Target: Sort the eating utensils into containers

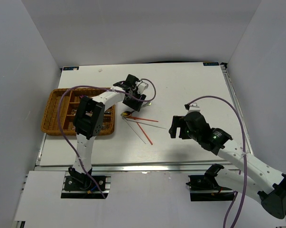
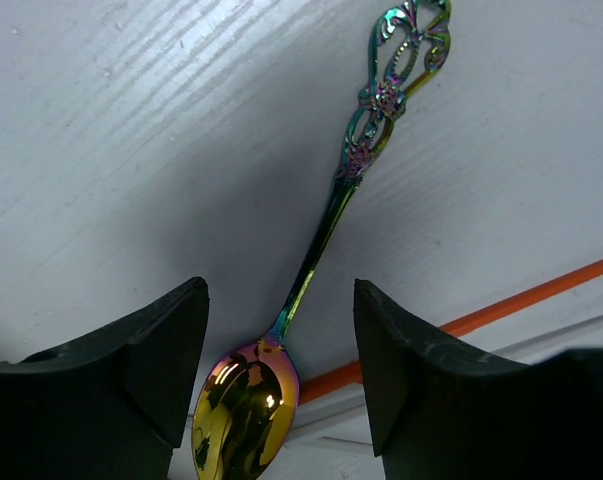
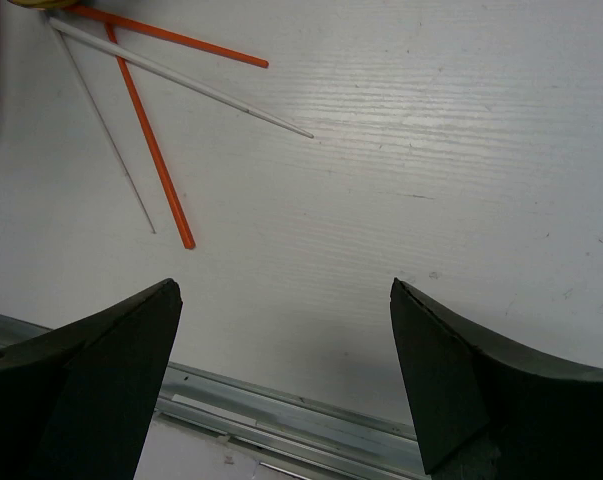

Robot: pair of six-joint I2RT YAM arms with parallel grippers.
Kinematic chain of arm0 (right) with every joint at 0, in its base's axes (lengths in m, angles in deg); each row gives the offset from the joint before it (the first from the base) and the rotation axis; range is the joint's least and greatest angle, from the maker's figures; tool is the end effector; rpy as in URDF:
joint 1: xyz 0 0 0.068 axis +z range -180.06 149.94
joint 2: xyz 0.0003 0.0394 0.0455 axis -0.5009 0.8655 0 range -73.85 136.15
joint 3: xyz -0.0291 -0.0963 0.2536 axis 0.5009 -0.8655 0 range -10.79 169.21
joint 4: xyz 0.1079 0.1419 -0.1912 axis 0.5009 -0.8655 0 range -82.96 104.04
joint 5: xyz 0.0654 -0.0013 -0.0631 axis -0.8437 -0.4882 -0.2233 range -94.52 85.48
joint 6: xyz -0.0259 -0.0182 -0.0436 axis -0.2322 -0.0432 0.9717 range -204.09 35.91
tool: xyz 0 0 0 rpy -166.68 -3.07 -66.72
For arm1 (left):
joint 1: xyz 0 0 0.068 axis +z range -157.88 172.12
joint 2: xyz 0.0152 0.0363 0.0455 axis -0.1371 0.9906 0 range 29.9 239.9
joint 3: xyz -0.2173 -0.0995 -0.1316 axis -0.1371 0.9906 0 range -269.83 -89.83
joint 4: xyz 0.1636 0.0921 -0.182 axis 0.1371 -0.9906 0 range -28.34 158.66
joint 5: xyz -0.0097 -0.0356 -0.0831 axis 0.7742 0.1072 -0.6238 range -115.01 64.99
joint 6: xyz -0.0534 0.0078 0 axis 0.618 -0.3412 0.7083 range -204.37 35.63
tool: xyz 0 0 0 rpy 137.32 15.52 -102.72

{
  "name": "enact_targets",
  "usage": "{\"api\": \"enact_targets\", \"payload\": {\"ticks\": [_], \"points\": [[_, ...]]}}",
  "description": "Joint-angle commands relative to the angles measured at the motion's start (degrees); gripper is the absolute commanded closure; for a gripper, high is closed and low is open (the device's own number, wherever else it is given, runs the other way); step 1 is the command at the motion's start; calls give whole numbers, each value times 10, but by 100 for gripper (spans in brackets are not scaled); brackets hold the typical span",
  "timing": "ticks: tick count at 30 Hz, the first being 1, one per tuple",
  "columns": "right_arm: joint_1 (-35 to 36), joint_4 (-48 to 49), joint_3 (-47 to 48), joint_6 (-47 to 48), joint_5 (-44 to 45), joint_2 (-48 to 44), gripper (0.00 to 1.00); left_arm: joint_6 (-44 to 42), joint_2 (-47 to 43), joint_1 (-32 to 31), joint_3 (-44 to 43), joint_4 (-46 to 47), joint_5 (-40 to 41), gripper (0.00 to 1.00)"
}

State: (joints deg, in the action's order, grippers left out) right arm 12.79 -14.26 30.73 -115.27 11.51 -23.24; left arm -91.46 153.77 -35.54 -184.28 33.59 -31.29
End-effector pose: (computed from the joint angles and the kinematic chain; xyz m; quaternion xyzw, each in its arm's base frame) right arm 0.1458 0.1219 0.2724 -0.0288 0.8894 0.1643 0.4257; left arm 0.4031 -0.2158 0.1658 0.3024 0.9258 -0.0920 0.2073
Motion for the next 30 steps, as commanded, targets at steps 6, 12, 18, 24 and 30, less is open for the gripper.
{"api": "enact_targets", "payload": {"ticks": [6, 12, 18, 24, 30], "points": [[-2, 24, -9, 9, -14, 0, 11, -4, -12, 1, 0, -19, -26, 39], [-2, 25, -4, 7, -17, 1, 11, 2, -18, 1, 23, -20, -11, 43], [-2, 26, -3, 4, -15, -7, 11, 4, -13, -2, 23, -38, 7, 50], [-2, 17, -5, 4, -10, -21, 11, 14, 0, -19, 16, -47, 50, 59], [-2, 11, -6, 4, 0, -36, 11, 18, 15, -28, 9, -58, 55, 67]]}}
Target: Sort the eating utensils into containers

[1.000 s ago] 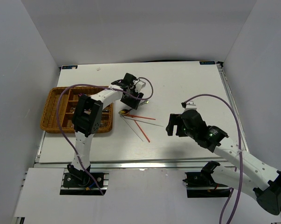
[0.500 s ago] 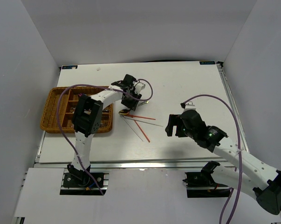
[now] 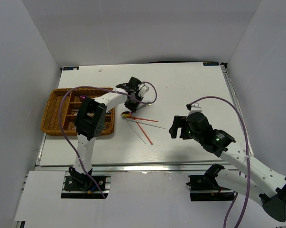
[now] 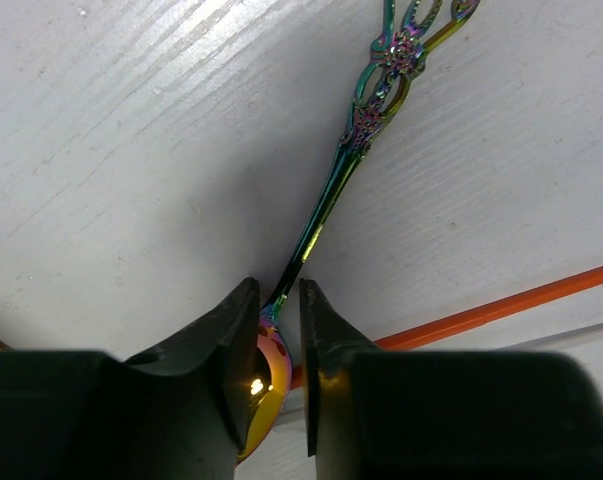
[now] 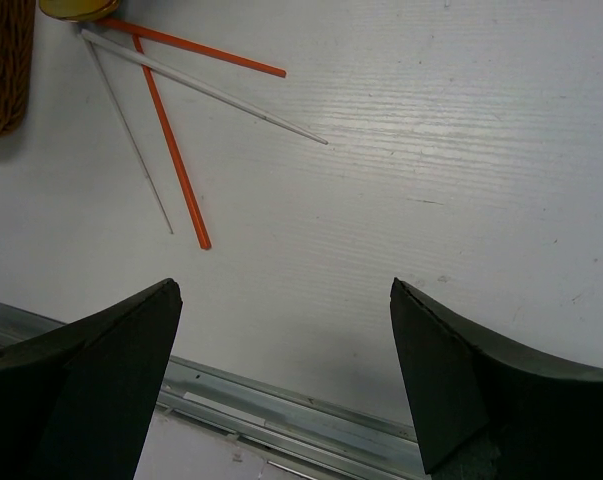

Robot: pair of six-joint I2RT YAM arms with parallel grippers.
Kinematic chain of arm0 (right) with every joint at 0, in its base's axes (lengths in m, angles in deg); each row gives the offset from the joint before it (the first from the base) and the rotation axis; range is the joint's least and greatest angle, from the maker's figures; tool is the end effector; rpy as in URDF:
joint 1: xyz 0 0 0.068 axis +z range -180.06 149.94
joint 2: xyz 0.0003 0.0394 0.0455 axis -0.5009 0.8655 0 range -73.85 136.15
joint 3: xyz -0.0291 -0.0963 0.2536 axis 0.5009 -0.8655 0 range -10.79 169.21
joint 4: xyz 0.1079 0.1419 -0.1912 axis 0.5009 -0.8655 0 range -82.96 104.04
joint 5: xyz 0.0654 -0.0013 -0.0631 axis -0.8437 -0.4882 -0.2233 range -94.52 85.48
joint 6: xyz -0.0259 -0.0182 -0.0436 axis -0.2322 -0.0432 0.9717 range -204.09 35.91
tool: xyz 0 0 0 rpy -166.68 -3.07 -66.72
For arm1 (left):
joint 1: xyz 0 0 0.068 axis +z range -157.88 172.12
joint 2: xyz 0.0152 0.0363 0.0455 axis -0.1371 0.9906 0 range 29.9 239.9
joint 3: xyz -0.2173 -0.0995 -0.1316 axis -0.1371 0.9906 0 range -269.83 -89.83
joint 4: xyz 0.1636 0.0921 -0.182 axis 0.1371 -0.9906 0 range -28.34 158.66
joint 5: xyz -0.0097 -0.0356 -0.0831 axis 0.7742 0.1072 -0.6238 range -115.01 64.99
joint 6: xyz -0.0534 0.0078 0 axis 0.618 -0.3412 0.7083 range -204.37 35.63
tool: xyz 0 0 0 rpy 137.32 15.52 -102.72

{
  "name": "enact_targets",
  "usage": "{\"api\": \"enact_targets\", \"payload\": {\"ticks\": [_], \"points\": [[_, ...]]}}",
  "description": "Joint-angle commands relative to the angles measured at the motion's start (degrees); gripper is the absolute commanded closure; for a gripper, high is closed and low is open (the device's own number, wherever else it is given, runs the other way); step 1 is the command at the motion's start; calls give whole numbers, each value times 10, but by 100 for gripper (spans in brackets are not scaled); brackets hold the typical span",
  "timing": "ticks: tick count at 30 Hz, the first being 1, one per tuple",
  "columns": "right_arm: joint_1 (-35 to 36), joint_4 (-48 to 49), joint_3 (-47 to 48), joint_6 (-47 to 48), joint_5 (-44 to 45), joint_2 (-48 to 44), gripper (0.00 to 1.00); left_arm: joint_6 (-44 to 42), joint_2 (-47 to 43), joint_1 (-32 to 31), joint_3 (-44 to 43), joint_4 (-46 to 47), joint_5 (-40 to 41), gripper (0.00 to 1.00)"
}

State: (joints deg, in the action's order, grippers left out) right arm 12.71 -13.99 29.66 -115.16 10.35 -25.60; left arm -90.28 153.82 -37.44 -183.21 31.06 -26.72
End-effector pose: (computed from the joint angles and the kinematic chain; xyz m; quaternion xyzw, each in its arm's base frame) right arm 0.1404 0.1176 0.2732 -0.0313 0.8842 0.1791 0.4302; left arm 0.3906 -0.2228 0.1580 0.3017 0.9342 -0.0533 0.1825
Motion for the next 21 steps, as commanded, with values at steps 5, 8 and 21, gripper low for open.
{"api": "enact_targets", "payload": {"ticks": [5, 8, 21], "points": [[-2, 3, 8, 4, 16, -18, 11, 10, 19, -14, 5, -30, 9, 79], [-1, 0, 7, 4, 18, -23, 11, 10, 23, -14, -4, -35, 9, 91], [-1, -20, 9, 5, 34, -42, 11, 20, 49, -16, -90, -71, 61, 100]]}}
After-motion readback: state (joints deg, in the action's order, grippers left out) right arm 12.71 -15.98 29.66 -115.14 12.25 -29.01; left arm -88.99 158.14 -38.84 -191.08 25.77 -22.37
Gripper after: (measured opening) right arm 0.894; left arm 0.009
